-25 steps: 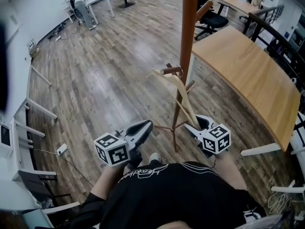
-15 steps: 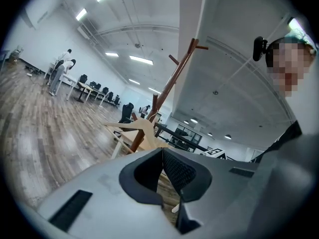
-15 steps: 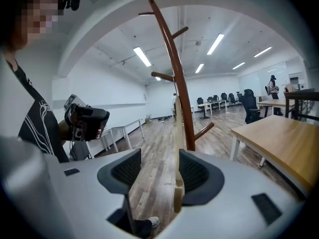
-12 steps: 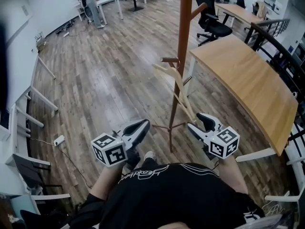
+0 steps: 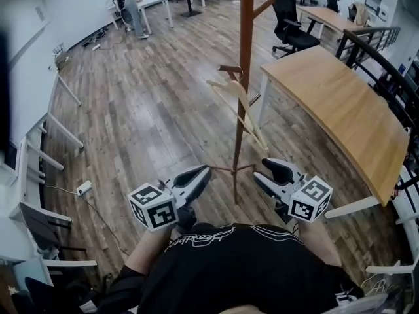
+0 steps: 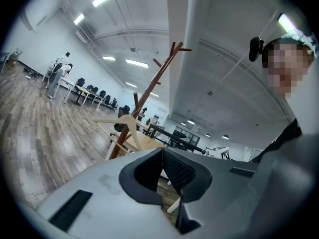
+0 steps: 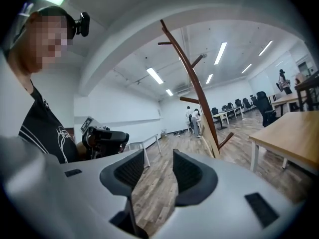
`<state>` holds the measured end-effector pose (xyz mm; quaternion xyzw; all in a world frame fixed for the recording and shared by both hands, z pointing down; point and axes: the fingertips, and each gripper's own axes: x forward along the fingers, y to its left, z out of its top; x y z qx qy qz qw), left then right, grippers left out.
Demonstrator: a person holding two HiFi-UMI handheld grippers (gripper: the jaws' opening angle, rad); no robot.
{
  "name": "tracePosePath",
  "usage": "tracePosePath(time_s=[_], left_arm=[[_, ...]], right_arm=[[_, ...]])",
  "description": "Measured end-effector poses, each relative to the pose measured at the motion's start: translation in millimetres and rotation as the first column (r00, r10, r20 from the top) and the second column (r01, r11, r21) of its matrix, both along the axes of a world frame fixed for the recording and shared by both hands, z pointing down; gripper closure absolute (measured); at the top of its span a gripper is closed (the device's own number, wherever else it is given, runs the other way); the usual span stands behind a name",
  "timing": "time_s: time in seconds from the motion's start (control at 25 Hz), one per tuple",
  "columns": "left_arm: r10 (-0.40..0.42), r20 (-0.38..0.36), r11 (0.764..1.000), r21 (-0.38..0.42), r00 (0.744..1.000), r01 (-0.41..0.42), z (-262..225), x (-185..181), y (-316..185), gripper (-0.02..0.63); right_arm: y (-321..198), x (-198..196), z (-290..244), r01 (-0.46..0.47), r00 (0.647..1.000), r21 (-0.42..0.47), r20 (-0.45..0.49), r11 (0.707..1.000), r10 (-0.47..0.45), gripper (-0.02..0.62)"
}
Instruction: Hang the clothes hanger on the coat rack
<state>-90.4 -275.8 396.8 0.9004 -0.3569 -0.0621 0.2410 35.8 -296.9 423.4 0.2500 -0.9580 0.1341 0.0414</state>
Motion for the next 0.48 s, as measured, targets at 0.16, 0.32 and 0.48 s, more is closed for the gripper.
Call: tracePosePath(time_s=[0.16, 0.32, 0.48], left_arm=[[0.047, -0.002, 0.998, 0.045, 0.999, -0.046, -14, 1, 6, 0.598], [0.079, -0.005, 0.995, 0.061, 0.997, -0.078, -24, -12, 32, 0.598], [0.069, -0.011, 0.996, 0.049, 0.998, -0.068, -25, -48, 68, 0.598]], right_arm=[[19, -6, -12, 0.012, 0.998, -0.007, 0.062, 1.000, -0.011, 0.472], [45, -24, -22, -0.002, 0.999, 0.018, 0.047, 1.000, 0.002, 0.539], [79, -58, -25, -0.006, 0.998, -0.002, 0.065, 1.000, 0.006, 0.548]])
